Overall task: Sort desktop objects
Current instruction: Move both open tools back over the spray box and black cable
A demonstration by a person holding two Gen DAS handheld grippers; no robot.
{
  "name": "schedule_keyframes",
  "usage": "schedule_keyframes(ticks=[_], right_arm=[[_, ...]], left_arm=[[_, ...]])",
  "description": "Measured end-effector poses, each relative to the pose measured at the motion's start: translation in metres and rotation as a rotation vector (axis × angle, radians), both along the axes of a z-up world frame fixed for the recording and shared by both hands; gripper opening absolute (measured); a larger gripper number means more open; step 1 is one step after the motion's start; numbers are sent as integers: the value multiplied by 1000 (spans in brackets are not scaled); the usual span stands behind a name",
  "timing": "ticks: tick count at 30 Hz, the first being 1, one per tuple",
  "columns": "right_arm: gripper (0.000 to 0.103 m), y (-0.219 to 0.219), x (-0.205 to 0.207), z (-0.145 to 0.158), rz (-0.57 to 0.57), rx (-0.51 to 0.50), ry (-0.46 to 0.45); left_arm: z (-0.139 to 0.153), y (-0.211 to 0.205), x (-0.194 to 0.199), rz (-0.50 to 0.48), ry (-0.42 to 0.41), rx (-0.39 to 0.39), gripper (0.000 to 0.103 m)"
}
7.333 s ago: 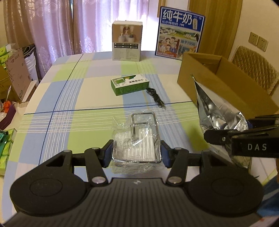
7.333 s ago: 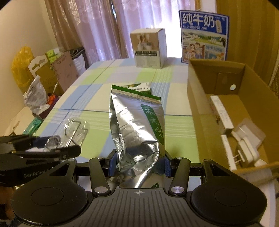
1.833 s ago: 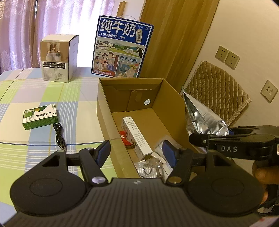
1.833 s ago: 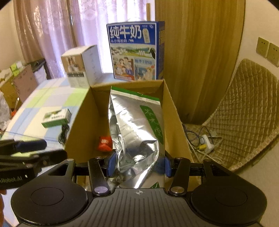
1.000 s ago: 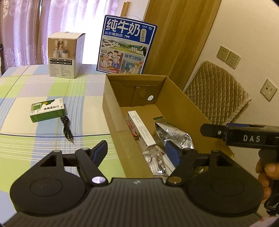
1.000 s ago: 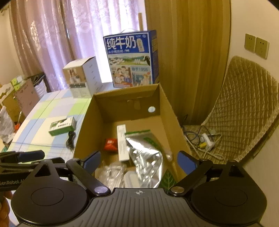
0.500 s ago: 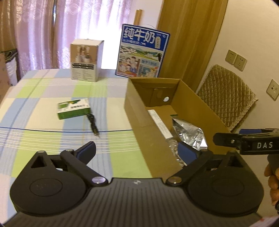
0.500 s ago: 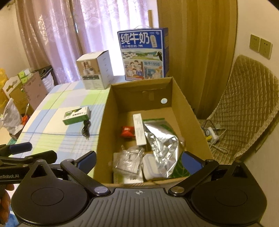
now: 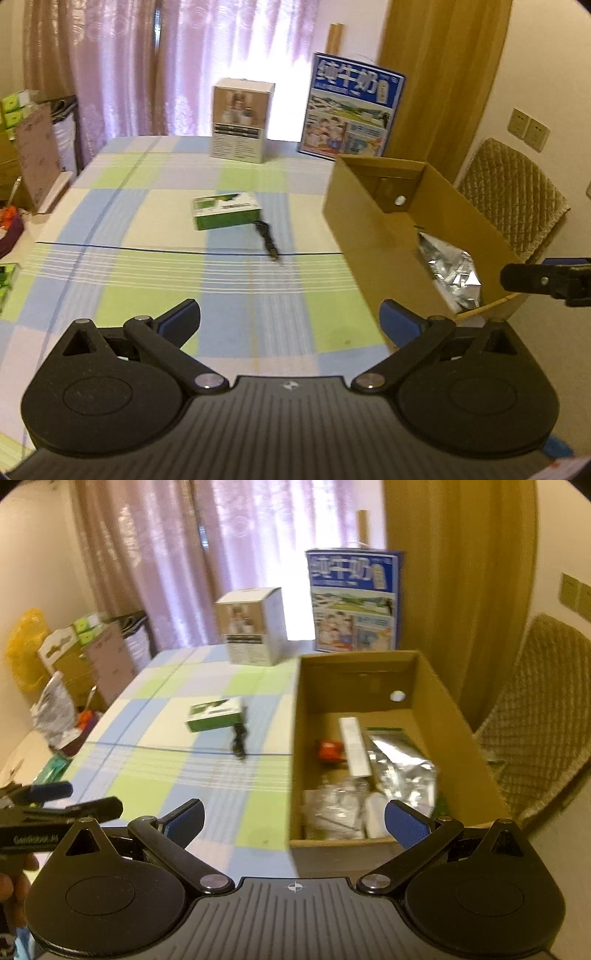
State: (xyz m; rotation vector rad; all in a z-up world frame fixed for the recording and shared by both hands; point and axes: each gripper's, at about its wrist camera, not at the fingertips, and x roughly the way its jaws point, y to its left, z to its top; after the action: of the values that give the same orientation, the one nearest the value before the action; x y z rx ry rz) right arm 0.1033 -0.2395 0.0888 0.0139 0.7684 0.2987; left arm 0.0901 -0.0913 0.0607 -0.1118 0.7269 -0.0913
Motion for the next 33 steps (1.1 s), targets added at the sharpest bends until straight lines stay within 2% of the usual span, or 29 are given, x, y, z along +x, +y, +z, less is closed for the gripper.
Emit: schedule_keyframes(ticks=[10, 15, 22, 25, 29, 33], right_arm=[[101, 49, -13, -2, 101, 26, 5], [101, 73, -9, -5, 136, 36, 19], [101, 108, 1, -14, 175, 17, 40], [101, 119, 5, -16, 187, 21, 57], [101, 131, 7, -13, 196, 4, 63], [101, 139, 8, -7, 199, -16, 54]], left_arm=[[4, 51, -29, 60, -69, 55, 101], [4, 71, -35, 51, -89, 93, 101], [-2, 98, -30, 31, -51, 96, 101], [-4, 106, -27, 16, -64, 111, 101], [-4, 117, -25, 15, -99, 88, 101], [1, 120, -22, 6, -120, 125, 102]])
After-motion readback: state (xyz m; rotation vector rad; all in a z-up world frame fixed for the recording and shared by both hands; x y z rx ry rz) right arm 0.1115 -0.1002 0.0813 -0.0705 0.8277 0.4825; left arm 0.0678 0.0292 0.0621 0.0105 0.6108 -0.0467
